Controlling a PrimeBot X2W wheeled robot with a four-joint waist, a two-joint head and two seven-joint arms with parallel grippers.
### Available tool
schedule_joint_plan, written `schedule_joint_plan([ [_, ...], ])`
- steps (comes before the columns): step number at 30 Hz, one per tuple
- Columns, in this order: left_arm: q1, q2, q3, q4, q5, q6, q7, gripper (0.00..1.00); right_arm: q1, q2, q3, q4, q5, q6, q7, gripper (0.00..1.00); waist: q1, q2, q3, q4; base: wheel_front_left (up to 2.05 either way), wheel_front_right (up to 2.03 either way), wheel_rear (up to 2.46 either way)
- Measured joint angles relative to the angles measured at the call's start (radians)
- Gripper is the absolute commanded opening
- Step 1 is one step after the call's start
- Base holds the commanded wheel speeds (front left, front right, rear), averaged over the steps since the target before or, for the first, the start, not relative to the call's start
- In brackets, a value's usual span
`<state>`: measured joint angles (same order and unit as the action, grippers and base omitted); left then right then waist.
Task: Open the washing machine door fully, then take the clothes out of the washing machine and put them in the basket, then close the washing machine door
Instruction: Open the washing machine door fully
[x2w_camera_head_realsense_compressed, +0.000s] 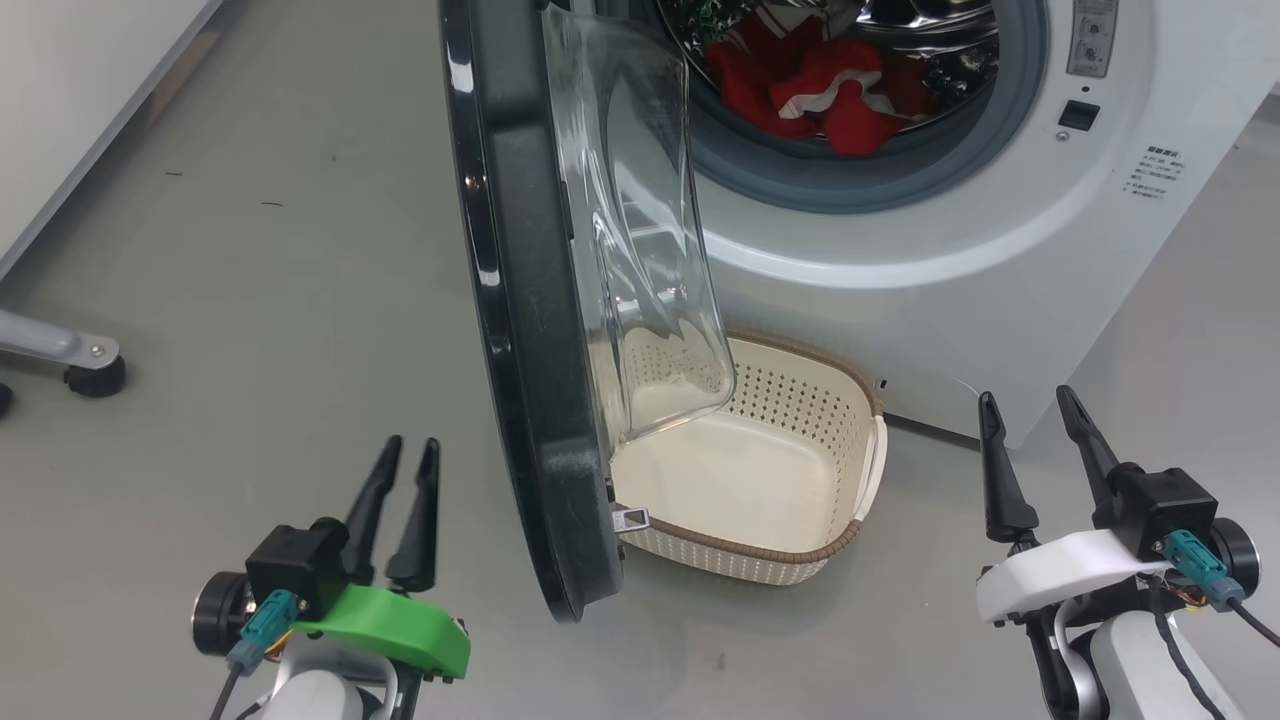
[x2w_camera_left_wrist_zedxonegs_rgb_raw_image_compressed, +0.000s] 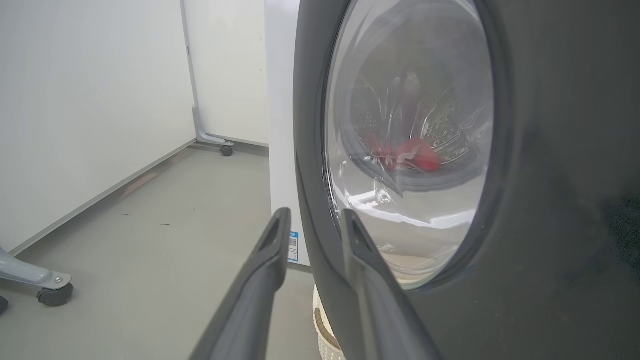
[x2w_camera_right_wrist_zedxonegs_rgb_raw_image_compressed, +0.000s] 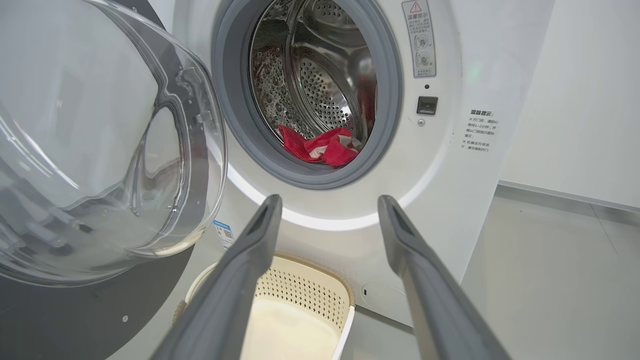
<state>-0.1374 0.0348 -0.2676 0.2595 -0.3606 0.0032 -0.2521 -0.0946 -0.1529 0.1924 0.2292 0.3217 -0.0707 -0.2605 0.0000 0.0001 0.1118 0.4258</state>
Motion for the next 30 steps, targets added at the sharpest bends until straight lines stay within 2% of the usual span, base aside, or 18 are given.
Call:
schedule_joint_plan([
  [17, -0.001, 0.0, 0.014, -0.043, 0.007, 0.001, 0.0, 0.0, 0.004, 0.029, -0.049, 0.007, -0.026, 0.025, 0.0, 1.0, 0.0, 0.0, -0.005, 0.012, 0.0, 0.0, 0.0],
  [23, -0.028, 0.0, 0.054, -0.174, 0.04, 0.011, 0.0, 0.0, 0.007, 0.035, -0.063, 0.008, -0.039, 0.03, 0.0, 1.0, 0.0, 0.0, -0.008, 0.017, 0.0, 0.0, 0.0],
  [30, -0.098, 0.0, 0.066, -0.4, 0.087, 0.009, -0.006, 0.0, 0.023, 0.042, -0.075, 0.015, -0.065, 0.043, 0.0, 1.0, 0.0, 0.0, -0.021, 0.024, 0.0, 0.0, 0.0],
])
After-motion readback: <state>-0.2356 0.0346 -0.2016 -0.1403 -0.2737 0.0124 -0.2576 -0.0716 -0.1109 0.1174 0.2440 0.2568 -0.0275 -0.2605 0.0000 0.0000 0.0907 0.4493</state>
